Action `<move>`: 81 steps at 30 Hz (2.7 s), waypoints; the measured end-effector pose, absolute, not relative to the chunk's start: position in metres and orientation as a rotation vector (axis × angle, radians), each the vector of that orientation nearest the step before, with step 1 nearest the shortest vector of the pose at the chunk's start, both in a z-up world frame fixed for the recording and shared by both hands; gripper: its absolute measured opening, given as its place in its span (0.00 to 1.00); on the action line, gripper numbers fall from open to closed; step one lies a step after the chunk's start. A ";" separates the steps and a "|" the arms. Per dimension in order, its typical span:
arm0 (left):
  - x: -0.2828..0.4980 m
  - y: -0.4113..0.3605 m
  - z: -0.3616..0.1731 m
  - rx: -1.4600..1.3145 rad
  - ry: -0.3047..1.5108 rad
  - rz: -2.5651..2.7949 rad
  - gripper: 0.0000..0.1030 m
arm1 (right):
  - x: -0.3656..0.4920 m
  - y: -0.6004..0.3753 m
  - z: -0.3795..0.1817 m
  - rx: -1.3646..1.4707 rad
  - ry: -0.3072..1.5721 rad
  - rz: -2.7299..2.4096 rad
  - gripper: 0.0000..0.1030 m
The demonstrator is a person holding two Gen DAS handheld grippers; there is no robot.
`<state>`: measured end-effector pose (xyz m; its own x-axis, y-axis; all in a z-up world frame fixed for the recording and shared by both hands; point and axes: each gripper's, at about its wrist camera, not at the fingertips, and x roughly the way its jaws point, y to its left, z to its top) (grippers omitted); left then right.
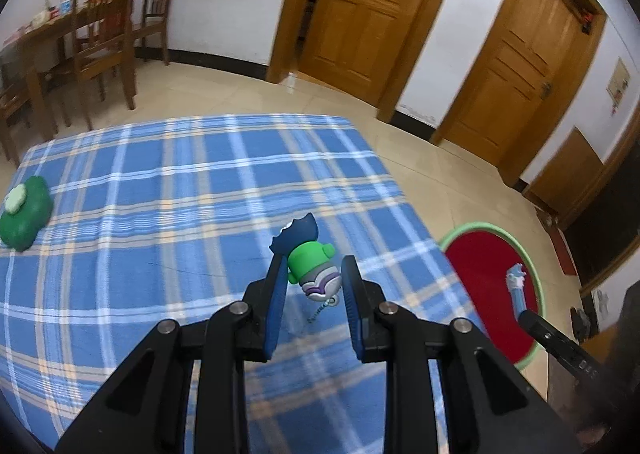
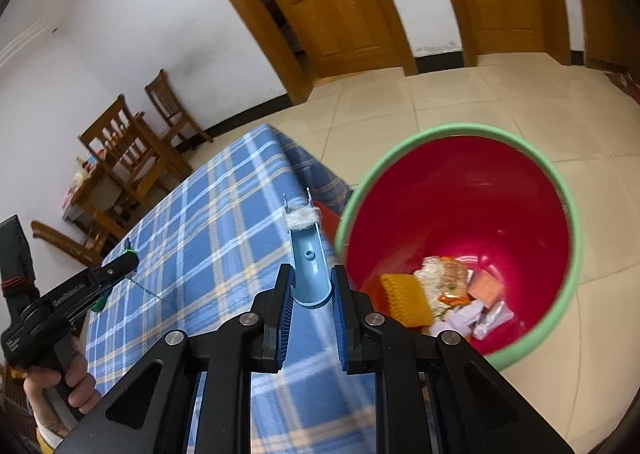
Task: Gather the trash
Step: 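Carry the toy figure and blue slide over the red bin with both tools, then open the left tool to drop the toy figure into the red bin, then withdraw both tools from the bin back over the table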
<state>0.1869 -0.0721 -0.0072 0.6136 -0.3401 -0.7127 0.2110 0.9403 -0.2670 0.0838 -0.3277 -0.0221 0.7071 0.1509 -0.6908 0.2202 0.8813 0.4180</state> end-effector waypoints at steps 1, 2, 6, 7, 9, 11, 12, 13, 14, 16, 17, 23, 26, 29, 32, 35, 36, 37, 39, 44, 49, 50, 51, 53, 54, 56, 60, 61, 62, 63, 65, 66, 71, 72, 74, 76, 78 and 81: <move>0.185 -0.079 -0.005 -0.153 0.855 -0.334 0.26 | 0.081 -0.333 -0.023 0.513 0.790 -0.049 0.18; 0.183 -0.085 -0.005 -0.147 0.857 -0.346 0.26 | 0.079 -0.337 -0.023 0.520 0.788 -0.056 0.18; 0.175 -0.111 -0.001 -0.133 0.872 -0.409 0.26 | 0.068 -0.358 -0.029 0.556 0.787 -0.097 0.18; 0.173 -0.119 0.000 -0.123 0.873 -0.426 0.26 | 0.066 -0.362 -0.030 0.563 0.787 -0.104 0.18; 0.170 -0.131 0.002 -0.112 0.876 -0.449 0.26 | 0.061 -0.371 -0.034 0.576 0.786 -0.122 0.18; 0.167 -0.144 0.002 -0.105 0.883 -0.479 0.26 | 0.057 -0.380 -0.036 0.589 0.784 -0.139 0.18; 0.166 -0.149 0.002 -0.103 0.887 -0.492 0.26 | 0.056 -0.383 -0.037 0.593 0.783 -0.143 0.18; 0.165 -0.156 0.001 -0.097 0.893 -0.506 0.26 | 0.055 -0.387 -0.038 0.601 0.783 -0.149 0.18; 0.164 -0.161 0.001 -0.093 0.895 -0.515 0.26 | 0.054 -0.389 -0.039 0.606 0.782 -0.154 0.19; 0.163 -0.171 0.000 -0.082 0.897 -0.534 0.26 | 0.052 -0.396 -0.041 0.621 0.783 -0.171 0.19; 0.162 -0.176 0.000 -0.075 0.898 -0.543 0.26 | 0.051 -0.398 -0.042 0.626 0.783 -0.175 0.21; 0.162 -0.201 -0.002 -0.041 0.903 -0.589 0.26 | 0.046 -0.411 -0.046 0.658 0.774 -0.189 0.21; 0.162 -0.214 -0.003 -0.026 0.904 -0.611 0.26 | 0.043 -0.416 -0.045 0.666 0.765 -0.191 0.21; 0.164 -0.226 -0.006 -0.014 0.910 -0.635 0.26 | 0.039 -0.420 -0.045 0.667 0.757 -0.197 0.21; 0.165 -0.239 -0.009 -0.005 0.917 -0.659 0.26 | 0.036 -0.424 -0.044 0.667 0.754 -0.199 0.21; 0.167 -0.252 -0.014 0.006 0.922 -0.676 0.26 | 0.034 -0.427 -0.046 0.675 0.754 -0.203 0.21; 0.168 -0.255 -0.016 0.009 0.924 -0.680 0.26 | 0.033 -0.429 -0.047 0.677 0.754 -0.205 0.21; 0.169 -0.259 -0.017 0.012 0.926 -0.684 0.26 | 0.032 -0.430 -0.047 0.680 0.754 -0.207 0.21; 0.172 -0.266 -0.021 0.022 0.930 -0.693 0.26 | 0.031 -0.432 -0.048 0.683 0.753 -0.210 0.21; 0.176 -0.277 -0.024 0.040 0.920 -0.711 0.26 | 0.033 -0.434 -0.047 0.695 0.752 -0.213 0.22; 0.176 -0.282 -0.020 0.055 0.903 -0.723 0.28 | 0.034 -0.432 -0.047 0.693 0.752 -0.214 0.22; 0.176 -0.282 -0.020 0.055 0.902 -0.721 0.30 | 0.034 -0.432 -0.046 0.692 0.753 -0.212 0.22; 0.176 -0.282 -0.020 0.053 0.902 -0.719 0.30 | 0.034 -0.432 -0.046 0.691 0.754 -0.210 0.22; 0.176 -0.278 -0.021 0.048 0.905 -0.714 0.30 | 0.033 -0.431 -0.045 0.686 0.754 -0.207 0.22; 0.176 -0.277 -0.021 0.046 0.909 -0.710 0.30 | 0.034 -0.430 -0.044 0.683 0.753 -0.205 0.22; 0.175 -0.273 -0.022 0.043 0.917 -0.702 0.30 | 0.033 -0.428 -0.042 0.678 0.752 -0.199 0.23; 0.172 -0.260 -0.023 0.032 0.927 -0.676 0.31 | 0.033 -0.422 -0.038 0.656 0.751 -0.187 0.25; 0.171 -0.256 -0.023 0.028 0.929 -0.669 0.32 | 0.033 -0.419 -0.036 0.649 0.751 -0.182 0.25; 0.170 -0.251 -0.022 0.024 0.932 -0.658 0.36 | 0.033 -0.417 -0.035 0.644 0.751 -0.179 0.26; 0.170 -0.246 -0.022 0.022 0.935 -0.643 0.38 | 0.034 -0.413 -0.033 0.635 0.751 -0.174 0.27; 0.167 -0.237 -0.019 0.022 0.933 -0.614 0.42 | 0.034 -0.408 -0.030 0.626 0.750 -0.164 0.31; 0.167 -0.233 -0.017 0.024 0.931 -0.602 0.42 | 0.034 -0.404 -0.028 0.620 0.749 -0.156 0.33; 0.157 -0.204 -0.010 0.009 0.919 -0.549 0.50 | 0.035 -0.383 -0.017 0.583 0.744 -0.133 0.45; 0.155 -0.197 -0.008 0.006 0.915 -0.535 0.51 | 0.036 -0.378 -0.016 0.574 0.745 -0.127 0.46; 0.150 -0.186 -0.006 0.002 0.906 -0.514 0.56 | 0.037 -0.369 -0.012 0.556 0.746 -0.110 0.49; 0.145 -0.176 -0.003 0.001 0.898 -0.489 0.58 | 0.037 -0.359 -0.010 0.538 0.747 -0.095 0.52; 0.141 -0.165 0.001 -0.005 0.893 -0.467 0.58 | 0.036 -0.350 -0.008 0.522 0.746 -0.081 0.54; 0.133 -0.148 0.005 -0.027 0.884 -0.437 0.65 | 0.035 -0.336 -0.004 0.497 0.744 -0.060 0.57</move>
<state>0.1334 -0.1480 0.0051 0.5517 -0.3802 -0.7423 0.3586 0.9117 -0.2004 0.0349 -0.3359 -0.0044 0.7398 0.1205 -0.6620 0.2250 0.8828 0.4122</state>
